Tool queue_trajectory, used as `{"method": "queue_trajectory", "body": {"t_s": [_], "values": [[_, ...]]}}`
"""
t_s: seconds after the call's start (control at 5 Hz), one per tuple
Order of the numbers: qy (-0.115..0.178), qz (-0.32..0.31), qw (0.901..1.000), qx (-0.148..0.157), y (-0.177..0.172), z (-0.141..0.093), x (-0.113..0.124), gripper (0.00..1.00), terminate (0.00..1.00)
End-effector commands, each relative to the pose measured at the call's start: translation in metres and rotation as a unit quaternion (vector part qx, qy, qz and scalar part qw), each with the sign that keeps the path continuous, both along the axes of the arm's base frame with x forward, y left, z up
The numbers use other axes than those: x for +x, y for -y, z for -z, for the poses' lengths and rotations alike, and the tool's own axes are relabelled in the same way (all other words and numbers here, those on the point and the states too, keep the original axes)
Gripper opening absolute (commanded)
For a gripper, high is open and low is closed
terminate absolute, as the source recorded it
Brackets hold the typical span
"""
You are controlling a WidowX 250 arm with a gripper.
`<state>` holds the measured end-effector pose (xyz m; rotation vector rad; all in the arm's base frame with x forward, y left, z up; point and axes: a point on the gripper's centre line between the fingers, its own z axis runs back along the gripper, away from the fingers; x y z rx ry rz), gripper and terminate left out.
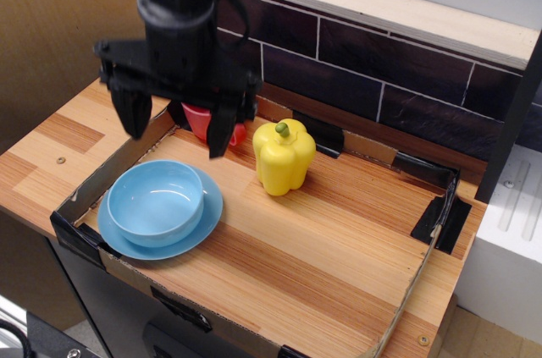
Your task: Take bowl off plate
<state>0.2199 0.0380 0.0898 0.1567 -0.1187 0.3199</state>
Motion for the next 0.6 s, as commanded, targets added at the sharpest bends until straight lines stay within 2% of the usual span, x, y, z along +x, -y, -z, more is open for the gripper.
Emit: {"method": "queue_trajectory", "body": {"t_s": [0.0, 0.4], "values": [[0.011, 0.028, 0.9995, -0.006, -0.002, 0.021, -0.001, 1.00, 0.00], [0.016, 0.048, 0.9986, -0.013, 0.005, 0.050, 0.000, 1.00, 0.00]]}}
